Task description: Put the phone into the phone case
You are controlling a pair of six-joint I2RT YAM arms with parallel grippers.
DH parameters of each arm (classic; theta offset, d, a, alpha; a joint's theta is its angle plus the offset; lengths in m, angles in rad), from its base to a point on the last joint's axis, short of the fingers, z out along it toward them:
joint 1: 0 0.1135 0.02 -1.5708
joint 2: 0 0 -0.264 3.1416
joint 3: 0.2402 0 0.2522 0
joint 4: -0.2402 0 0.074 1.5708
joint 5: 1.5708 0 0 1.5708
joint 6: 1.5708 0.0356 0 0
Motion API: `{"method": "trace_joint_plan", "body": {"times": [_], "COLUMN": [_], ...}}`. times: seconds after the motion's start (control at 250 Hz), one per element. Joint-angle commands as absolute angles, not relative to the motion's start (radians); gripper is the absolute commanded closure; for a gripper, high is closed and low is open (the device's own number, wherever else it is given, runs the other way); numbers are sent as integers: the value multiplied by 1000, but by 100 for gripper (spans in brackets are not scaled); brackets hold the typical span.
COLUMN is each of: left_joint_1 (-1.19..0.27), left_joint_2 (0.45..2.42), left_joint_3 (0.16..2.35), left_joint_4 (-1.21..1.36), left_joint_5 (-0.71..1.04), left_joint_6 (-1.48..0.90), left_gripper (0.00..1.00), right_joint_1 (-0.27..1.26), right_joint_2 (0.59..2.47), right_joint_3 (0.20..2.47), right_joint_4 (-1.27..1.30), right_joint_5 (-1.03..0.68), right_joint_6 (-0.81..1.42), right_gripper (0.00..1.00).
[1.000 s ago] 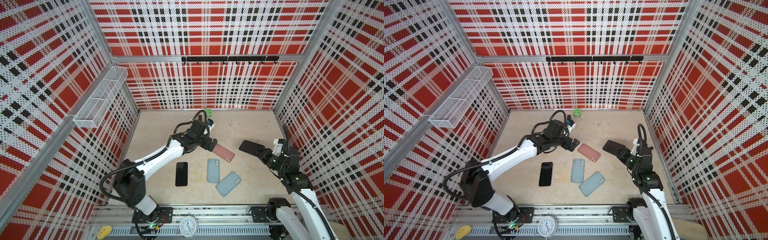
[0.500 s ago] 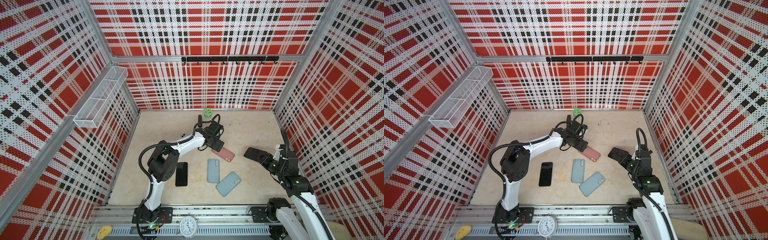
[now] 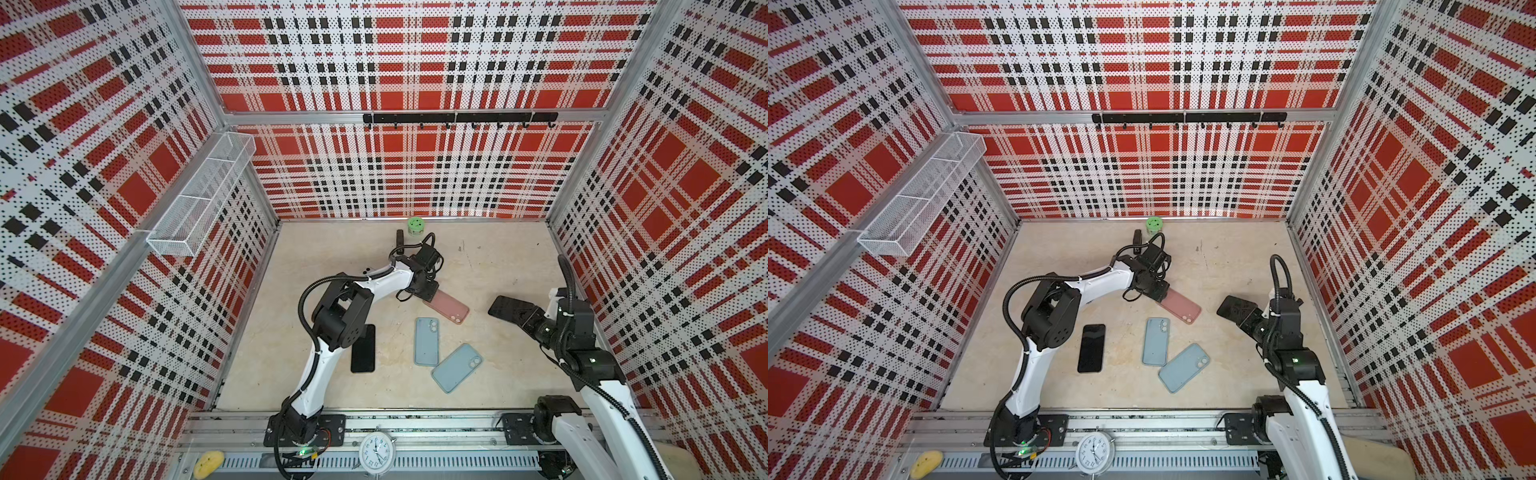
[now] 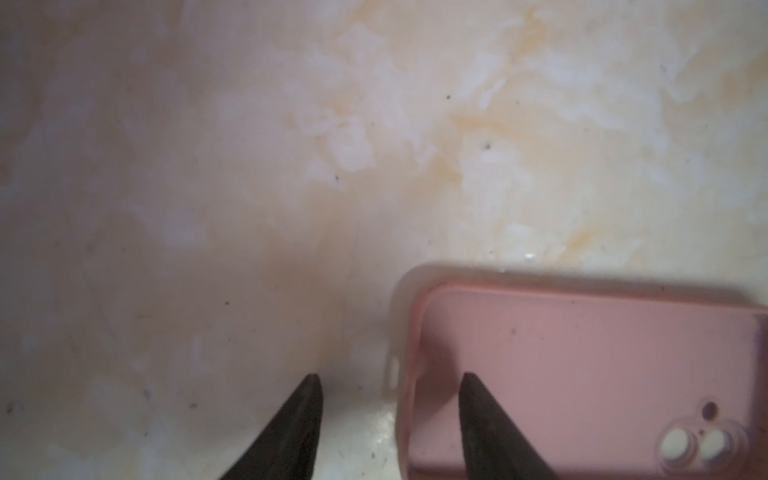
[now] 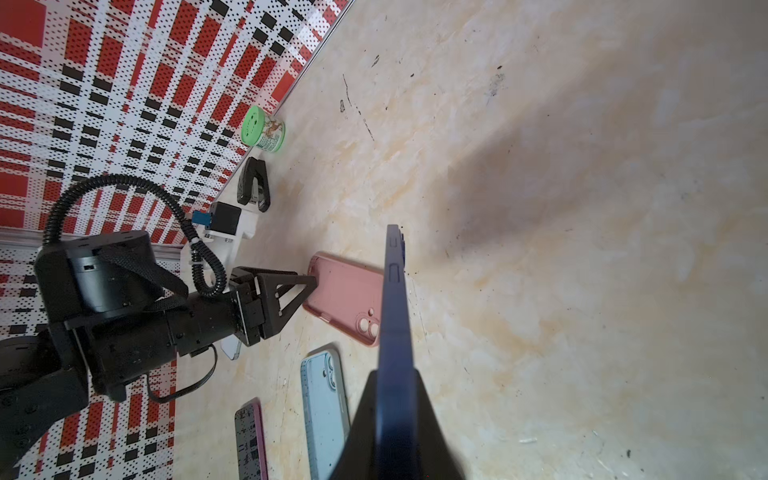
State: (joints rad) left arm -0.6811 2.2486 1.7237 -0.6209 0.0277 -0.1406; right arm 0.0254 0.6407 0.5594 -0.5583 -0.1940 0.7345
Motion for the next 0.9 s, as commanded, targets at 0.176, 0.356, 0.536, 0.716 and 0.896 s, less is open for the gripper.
{"method": "trace_joint_plan", "body": {"times": [0.176,0.356,0.536,0.716,0.896], "left_joint_1": [-654,-599,-521,-463,-515], "left_joint_2": [2270,2197,2043,1927,1873], "left_joint_3": [1720,1634,1455,1273,1229], "left_joint_4": [-608,-552,-433,-316,-324], "left_joint_5": [18,-15,-57,-57,-170], "left_joint_6": [-235,-360,-567,-817,-907], "left_gripper": [75,94,100,100,100], "right_joint_1": [22,20,21,20,21], "right_joint_2": [647,653,658,661,652], "right_joint_3": [549,551,542,533,528], "right_joint_4": [-458,-451,-437,-419,-416], "right_joint_5": [-196,-198,-207,-219,-225], "right_joint_6": [726,726,730,738,738], "right_gripper": [100,100,100,100,100]}}
